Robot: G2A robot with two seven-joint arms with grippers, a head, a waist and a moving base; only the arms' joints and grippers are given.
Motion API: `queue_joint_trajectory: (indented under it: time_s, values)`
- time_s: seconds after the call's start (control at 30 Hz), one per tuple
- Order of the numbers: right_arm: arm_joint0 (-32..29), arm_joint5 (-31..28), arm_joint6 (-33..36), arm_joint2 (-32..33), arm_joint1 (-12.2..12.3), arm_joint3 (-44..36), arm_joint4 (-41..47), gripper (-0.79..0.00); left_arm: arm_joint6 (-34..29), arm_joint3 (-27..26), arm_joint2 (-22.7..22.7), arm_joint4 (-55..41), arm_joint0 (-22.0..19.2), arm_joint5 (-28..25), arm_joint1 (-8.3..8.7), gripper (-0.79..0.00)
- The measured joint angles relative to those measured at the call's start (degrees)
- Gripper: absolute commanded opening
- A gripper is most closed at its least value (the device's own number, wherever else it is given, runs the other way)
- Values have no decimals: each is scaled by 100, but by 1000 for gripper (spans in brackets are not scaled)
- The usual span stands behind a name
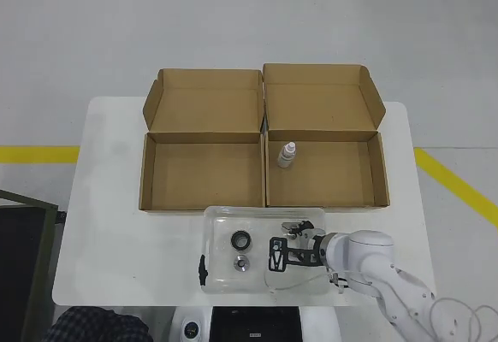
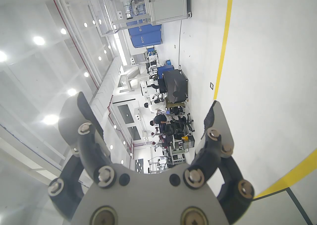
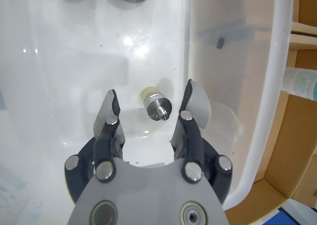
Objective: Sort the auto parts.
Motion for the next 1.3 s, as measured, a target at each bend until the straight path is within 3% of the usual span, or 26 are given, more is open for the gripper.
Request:
queue_joint_trajectory:
  time_s: [0.07,0.2,0.3,0.37,0.4,0.7,1.0,1.3]
  values:
    - [40,10,37,-25,-7,34,14,-508,0,0,0,0,0,0,0,0]
    - [99,28,99,-64,-17,65,45,-554,0,0,0,0,0,0,0,0]
    - [147,21,128,-85,-23,93,68,-653,0,0,0,0,0,0,0,0]
    - [175,19,148,-97,-26,104,91,-776,0,0,0,0,0,0,0,0]
    - [183,19,156,-101,-27,106,101,-785,0,0,0,0,0,0,0,0]
    - [163,-36,-44,-26,-13,29,365,-785,0,0,0,0,0,0,0,0]
    - [12,-262,-726,395,68,-48,858,-785,0,0,0,0,0,0,0,0]
    - [-228,-602,-2047,973,148,267,2042,-785,0,0,0,0,0,0,0,0]
